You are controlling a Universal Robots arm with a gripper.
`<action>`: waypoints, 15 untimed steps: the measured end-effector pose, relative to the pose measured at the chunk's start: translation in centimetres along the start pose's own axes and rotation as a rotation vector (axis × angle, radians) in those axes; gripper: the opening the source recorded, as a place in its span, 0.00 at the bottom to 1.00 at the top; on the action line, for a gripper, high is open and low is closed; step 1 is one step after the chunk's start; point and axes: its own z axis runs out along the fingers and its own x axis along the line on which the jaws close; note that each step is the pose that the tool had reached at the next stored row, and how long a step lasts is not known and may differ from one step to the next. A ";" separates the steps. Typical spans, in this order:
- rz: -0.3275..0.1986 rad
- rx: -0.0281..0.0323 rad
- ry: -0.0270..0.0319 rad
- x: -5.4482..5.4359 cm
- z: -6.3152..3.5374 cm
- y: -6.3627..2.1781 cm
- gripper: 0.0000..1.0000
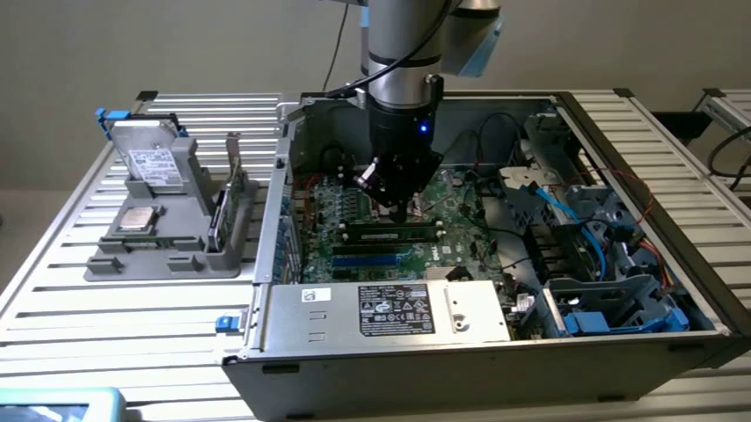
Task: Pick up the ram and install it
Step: 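Press down the ram until it locks into place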
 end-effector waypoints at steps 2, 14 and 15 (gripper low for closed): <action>0.024 -0.0007 0.0022 0.0 0.00 0.00 0.11; 0.170 -0.0054 0.0166 0.0 -0.03 -0.01 0.11; 0.182 -0.0059 0.0180 0.0 -0.03 -0.01 0.11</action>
